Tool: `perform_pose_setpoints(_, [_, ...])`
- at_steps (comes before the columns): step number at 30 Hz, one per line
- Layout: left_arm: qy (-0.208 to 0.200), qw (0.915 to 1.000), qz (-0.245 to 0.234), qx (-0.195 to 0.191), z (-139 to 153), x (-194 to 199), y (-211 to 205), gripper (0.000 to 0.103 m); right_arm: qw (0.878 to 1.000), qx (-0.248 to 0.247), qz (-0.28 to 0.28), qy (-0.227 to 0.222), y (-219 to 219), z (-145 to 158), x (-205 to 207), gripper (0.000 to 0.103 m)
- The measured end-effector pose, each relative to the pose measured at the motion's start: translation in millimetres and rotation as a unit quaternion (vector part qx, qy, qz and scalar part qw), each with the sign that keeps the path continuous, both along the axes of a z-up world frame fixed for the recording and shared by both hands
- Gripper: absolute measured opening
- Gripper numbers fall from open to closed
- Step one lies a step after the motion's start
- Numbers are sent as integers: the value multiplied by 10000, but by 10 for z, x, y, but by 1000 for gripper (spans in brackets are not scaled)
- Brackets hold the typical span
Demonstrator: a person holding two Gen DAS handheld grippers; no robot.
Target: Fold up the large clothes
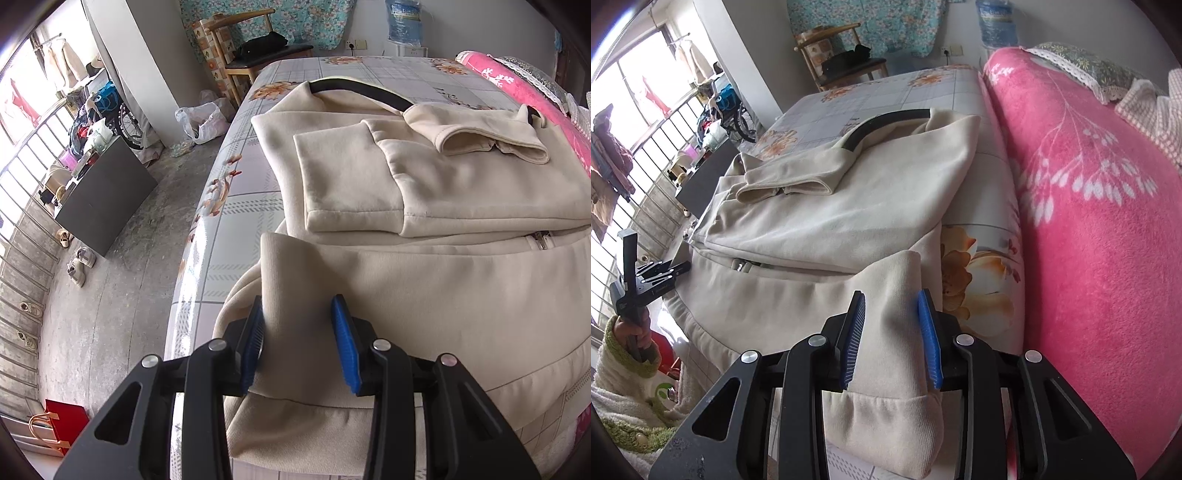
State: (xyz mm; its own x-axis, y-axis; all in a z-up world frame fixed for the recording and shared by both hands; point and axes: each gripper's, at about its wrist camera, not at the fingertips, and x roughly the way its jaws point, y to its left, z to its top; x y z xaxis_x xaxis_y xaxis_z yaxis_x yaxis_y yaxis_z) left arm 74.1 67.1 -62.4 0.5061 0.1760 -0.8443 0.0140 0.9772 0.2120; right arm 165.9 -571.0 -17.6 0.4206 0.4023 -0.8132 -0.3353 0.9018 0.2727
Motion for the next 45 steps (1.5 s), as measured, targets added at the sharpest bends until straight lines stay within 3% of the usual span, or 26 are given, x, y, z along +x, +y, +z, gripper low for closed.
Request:
perform_pose_setpoints(10, [45,9999,27,-153,-3,21,40,36,9987,435,-24,254,-94,-83,168,31])
perform_pose_setpoints(17, [63,9998,-41,-198,-1,25,62,36,9946,827,54,624,-59,-204,396,44])
perform_pose_setpoints(22, [77,9994,17,-328,3,29,87,36,9923,865,135,874,-59,-175,361,46])
perform_pose_setpoints(27, [130,9988,51,-472,6,39,119,36,9955,293,282,852,48,-142,155,41])
perform_pose_setpoints(32, [211,9980,119,-579,13,60,144,36,9966,-443,169,676,167,-126,49,19])
perform_pose_setpoints(34, [227,9977,153,-619,15,62,147,36,9947,-835,138,576,245,-121,15,15])
perform_pose_setpoints(38, [244,9975,172,-634,20,69,141,36,9892,-1417,143,355,393,-111,-45,14])
perform_pose_setpoints(45, [263,9975,170,-631,21,73,142,36,9813,-1911,64,210,523,-137,-66,14])
